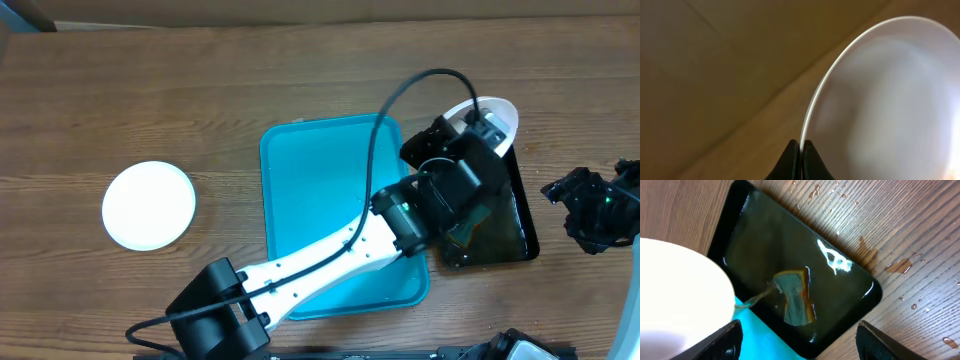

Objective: Clean dirty plates on tray and stack at the side

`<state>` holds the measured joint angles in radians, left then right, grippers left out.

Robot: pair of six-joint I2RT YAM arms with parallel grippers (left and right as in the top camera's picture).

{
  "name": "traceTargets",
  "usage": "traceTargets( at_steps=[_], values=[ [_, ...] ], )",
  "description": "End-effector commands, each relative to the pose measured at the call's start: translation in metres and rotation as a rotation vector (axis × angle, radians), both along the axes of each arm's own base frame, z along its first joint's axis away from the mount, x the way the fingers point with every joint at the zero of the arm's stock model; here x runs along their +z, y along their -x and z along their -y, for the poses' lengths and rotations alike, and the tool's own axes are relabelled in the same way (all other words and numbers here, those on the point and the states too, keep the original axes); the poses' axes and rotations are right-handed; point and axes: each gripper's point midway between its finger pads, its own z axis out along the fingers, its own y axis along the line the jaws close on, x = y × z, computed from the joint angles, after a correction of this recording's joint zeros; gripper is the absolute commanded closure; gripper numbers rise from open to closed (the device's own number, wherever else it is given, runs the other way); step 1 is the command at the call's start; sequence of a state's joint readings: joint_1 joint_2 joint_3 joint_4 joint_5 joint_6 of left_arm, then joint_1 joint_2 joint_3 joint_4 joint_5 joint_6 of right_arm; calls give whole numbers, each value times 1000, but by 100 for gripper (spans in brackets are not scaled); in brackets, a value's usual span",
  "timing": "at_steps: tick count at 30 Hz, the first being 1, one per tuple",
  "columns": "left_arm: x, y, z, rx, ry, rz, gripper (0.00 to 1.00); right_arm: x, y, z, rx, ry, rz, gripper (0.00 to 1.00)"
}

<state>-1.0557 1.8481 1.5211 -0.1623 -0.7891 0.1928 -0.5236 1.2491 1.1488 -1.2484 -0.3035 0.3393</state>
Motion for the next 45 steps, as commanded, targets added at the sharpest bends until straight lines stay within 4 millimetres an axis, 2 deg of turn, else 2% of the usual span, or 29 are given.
traceTargets(
  at_steps=[1, 10, 31, 35, 38, 41, 45],
  values=[
    [28, 6, -2, 37, -164, 137, 96, 7, -3, 2, 2, 12, 27, 26],
    [46, 23, 9, 36, -205, 214, 96, 7, -3, 2, 2, 12, 28, 26],
    [48, 25, 8, 46, -217, 220, 96, 7, -3, 2, 2, 12, 27, 26],
    [41, 26, 6, 68, -150, 188, 96, 7, -3, 2, 2, 12, 27, 26],
    [31, 26, 4, 64, -165, 156, 96, 7, -3, 2, 2, 11, 26, 26],
    [30, 23, 1, 99, -55, 136, 96, 7, -3, 2, 2, 11, 26, 26],
    [26, 26, 2, 94, -40, 116, 96, 7, -2, 1, 2, 9, 23, 26]
  ],
)
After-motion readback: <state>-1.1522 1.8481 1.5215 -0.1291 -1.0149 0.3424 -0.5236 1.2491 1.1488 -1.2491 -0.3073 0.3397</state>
